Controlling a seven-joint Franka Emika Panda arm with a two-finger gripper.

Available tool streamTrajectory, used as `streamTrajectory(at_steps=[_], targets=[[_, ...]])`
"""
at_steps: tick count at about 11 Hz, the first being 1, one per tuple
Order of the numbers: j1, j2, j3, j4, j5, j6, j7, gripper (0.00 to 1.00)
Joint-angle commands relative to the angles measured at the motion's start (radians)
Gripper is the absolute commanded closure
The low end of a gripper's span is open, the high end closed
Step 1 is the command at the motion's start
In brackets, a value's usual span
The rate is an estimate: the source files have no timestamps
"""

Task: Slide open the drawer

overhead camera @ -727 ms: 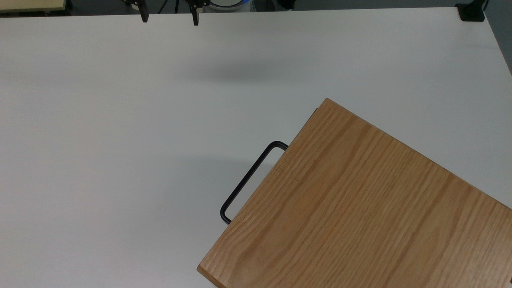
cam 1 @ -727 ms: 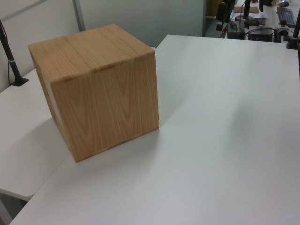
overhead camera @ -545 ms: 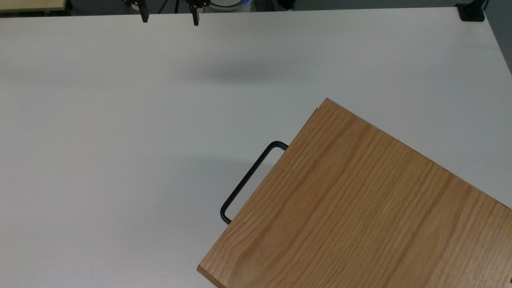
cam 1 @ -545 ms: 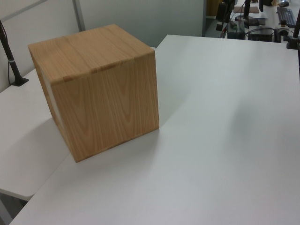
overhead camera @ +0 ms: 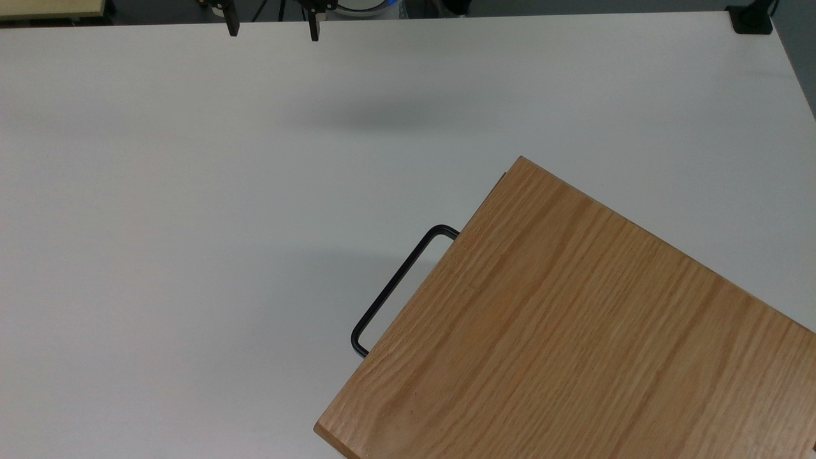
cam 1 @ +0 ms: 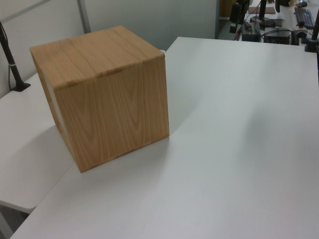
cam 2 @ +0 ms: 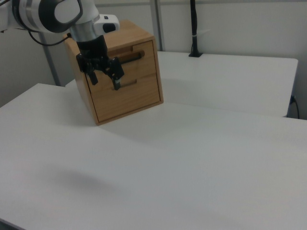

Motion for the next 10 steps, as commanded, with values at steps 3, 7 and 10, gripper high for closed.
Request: streamTrajectory(at_steps=[3, 7, 10], targets=[[0.010, 0.000, 0.001, -0.004, -0.015, 0.014, 0.023, 0.00], [-0.001, 0.001, 0.001, -0.002, -0.015, 0.016, 0.006, 0.00], [-0.008, 0.082, 0.001, 0.046, -0.014, 0.037, -0.218, 0.00]])
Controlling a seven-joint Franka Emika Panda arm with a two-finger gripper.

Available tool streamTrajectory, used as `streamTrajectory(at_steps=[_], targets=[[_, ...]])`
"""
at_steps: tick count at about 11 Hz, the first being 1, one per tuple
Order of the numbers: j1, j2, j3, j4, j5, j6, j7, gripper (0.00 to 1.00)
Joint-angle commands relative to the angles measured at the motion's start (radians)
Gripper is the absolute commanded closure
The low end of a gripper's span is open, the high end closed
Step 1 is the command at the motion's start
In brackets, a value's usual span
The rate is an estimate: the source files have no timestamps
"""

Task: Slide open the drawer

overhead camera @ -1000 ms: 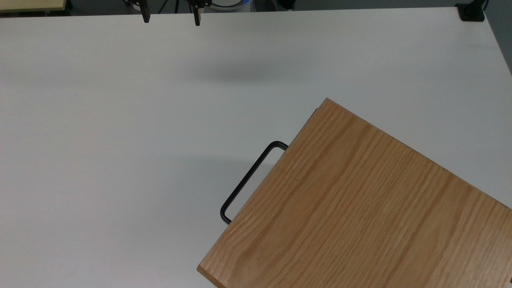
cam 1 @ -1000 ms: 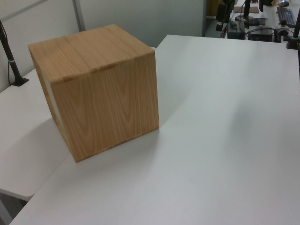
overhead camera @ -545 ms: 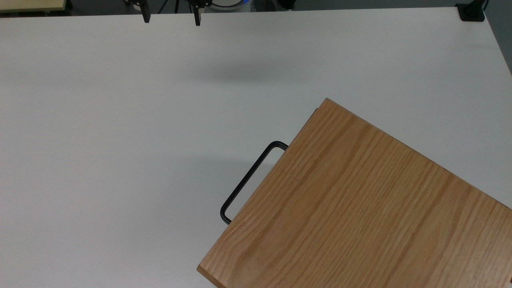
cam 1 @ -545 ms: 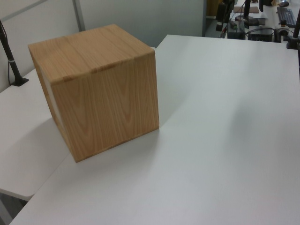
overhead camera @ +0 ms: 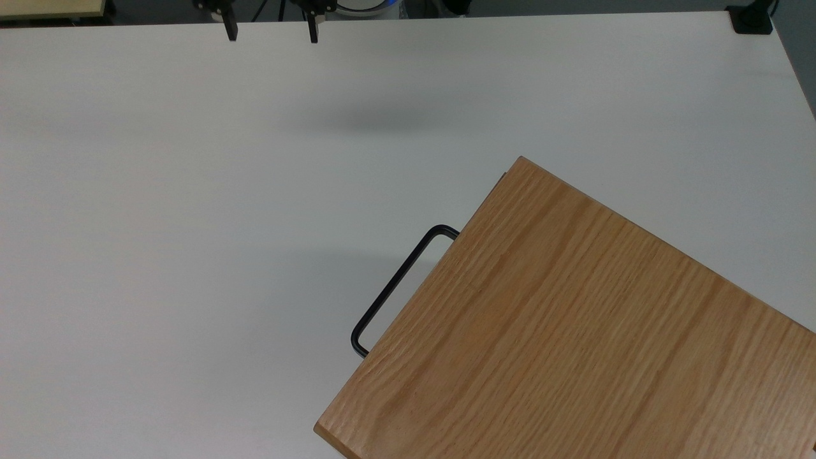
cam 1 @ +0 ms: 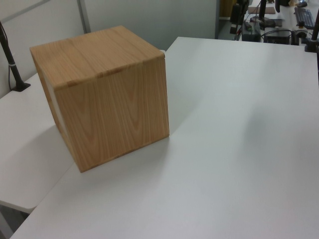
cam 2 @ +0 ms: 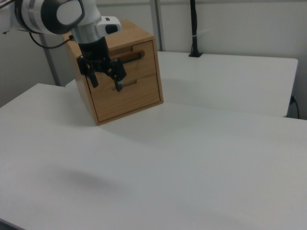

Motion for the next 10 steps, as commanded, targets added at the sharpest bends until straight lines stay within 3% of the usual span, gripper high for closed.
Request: streamTrajectory(at_steps=[1, 2, 3, 5, 6, 9, 10], targets=[[-0.006, 0.102, 0.001, 0.072, -0.003, 0.068, -0.124, 0.00], [-0.010, 0.115, -0.006, 0.079, 0.026, 0.138, -0.098, 0.00], [-0.041, 0.123, -0.016, 0.080, 0.154, 0.219, -0.063, 0.00], [-0.064, 0.181, -0.060, 0.081, 0.492, 0.319, 0.009, 0.00], [-0.058, 0.217, -0.074, 0.083, 0.605, 0.360, 0.043, 0.00], [-0.034, 0.250, -0.074, 0.081, 0.745, 0.518, 0.152, 0.00], [-0.002, 0.268, -0.072, 0.081, 0.747, 0.601, 0.224, 0.00]])
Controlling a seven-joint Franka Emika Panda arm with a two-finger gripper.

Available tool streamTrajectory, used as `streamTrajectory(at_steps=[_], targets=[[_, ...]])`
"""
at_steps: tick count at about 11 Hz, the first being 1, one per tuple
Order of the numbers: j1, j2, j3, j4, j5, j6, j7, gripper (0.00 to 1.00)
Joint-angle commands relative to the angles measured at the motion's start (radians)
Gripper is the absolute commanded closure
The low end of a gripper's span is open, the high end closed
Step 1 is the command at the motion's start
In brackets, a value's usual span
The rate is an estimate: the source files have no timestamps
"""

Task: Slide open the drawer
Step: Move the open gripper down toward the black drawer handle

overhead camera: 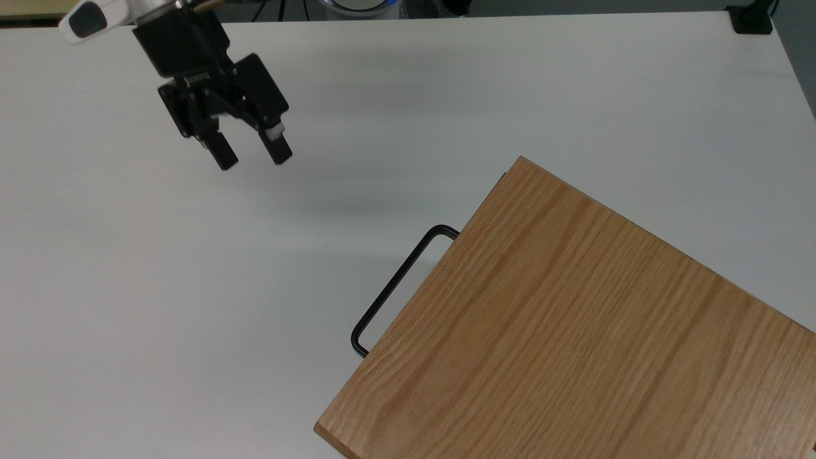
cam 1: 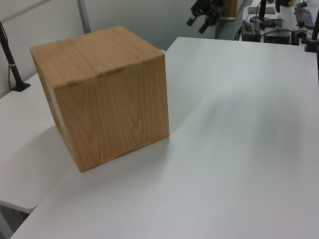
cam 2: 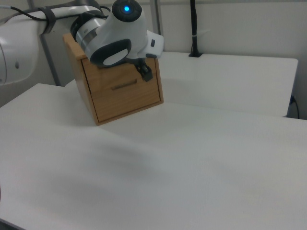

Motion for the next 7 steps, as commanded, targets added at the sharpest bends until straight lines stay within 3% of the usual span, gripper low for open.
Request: streamTrajectory(at_steps=[1, 3, 4, 6, 7], targets=[[0.088, 0.039, 0.000, 0.015, 0.037, 0.192, 0.187, 0.00], [0.127, 0.045, 0.003, 0.015, -0.030, 0.202, 0.192, 0.00], [0.141, 0.064, 0.008, 0.017, -0.050, 0.201, 0.192, 0.09], [0.156, 0.113, 0.008, 0.073, -0.050, 0.204, 0.259, 0.39], [0.158, 0.149, 0.008, 0.113, -0.047, 0.208, 0.308, 0.45]])
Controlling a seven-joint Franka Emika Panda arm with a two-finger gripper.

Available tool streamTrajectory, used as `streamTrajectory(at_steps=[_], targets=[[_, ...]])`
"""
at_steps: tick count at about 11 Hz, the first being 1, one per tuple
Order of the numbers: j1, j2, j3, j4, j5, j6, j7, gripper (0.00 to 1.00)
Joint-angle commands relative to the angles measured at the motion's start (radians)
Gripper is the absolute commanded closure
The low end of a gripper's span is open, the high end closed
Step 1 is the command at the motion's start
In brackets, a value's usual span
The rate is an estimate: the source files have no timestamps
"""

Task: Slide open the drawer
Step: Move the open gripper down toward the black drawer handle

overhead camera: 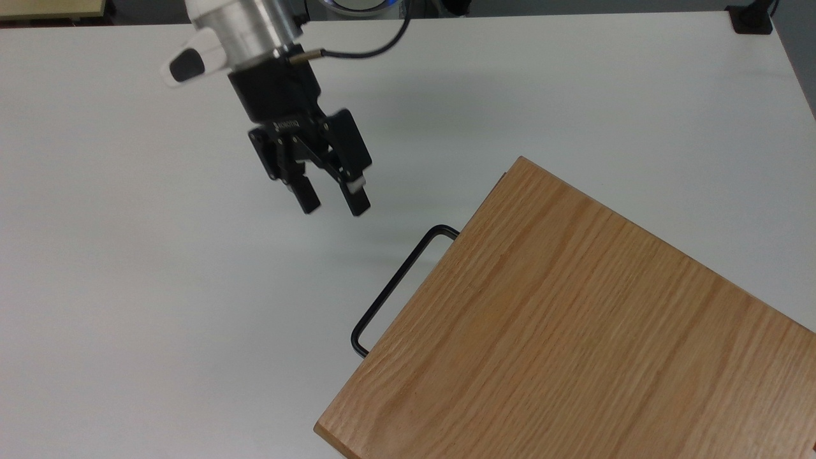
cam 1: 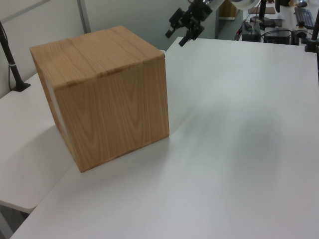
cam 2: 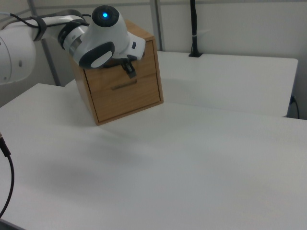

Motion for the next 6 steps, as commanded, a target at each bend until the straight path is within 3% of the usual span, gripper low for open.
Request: streamTrajectory(at_steps=[1, 6], targets=[[0.014, 0.104, -0.004, 0.129, -0.017, 0.021, 0.148, 0.45], [0.021, 0.176, 0.056, 0.137, -0.002, 0.174, 0.261, 0.44]])
